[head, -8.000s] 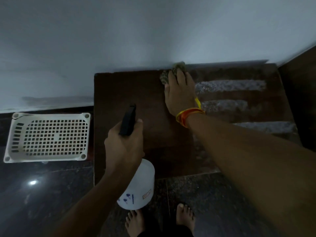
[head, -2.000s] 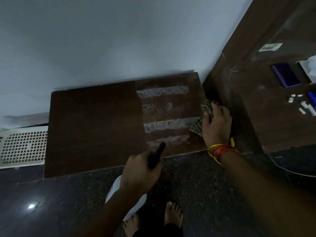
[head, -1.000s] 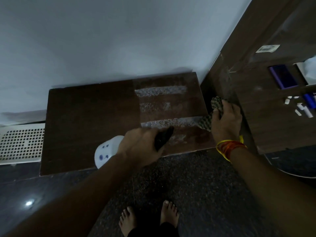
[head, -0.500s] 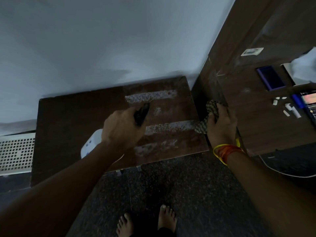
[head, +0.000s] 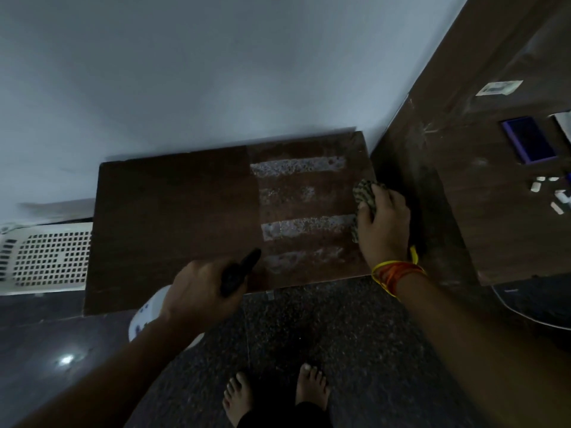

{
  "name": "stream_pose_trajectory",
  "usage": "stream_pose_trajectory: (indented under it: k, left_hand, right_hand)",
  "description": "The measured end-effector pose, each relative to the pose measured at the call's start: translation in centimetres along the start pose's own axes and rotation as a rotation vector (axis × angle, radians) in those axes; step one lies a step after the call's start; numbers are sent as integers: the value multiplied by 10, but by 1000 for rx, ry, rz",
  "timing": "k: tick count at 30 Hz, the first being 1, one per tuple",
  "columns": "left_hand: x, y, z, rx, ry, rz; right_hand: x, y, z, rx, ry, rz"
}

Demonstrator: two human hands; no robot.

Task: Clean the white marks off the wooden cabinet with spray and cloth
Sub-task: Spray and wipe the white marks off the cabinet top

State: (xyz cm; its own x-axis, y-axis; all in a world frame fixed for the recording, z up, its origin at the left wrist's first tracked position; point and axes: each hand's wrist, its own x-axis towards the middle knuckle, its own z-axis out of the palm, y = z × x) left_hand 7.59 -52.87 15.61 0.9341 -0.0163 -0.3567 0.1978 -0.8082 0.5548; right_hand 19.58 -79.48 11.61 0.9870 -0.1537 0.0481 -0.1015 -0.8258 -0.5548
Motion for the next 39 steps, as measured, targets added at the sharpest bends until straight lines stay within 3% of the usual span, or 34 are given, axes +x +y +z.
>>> stream_pose_trajectory:
  k: [10, 17, 28, 39]
  left_hand:
    - [-40, -24, 30, -189, 103, 67]
    - [-36, -24, 38, -424, 247, -13]
    - [-9, -28, 32, -583, 295, -67]
    - [24, -18, 7, -667, 396, -371]
  right_hand:
    - [-55, -45, 41, 22, -121, -89]
    - [-113, -42, 86, -198, -356, -220]
    - [-75, -58, 137, -315, -282, -242]
    - [-119, -53, 118, -313, -382, -289]
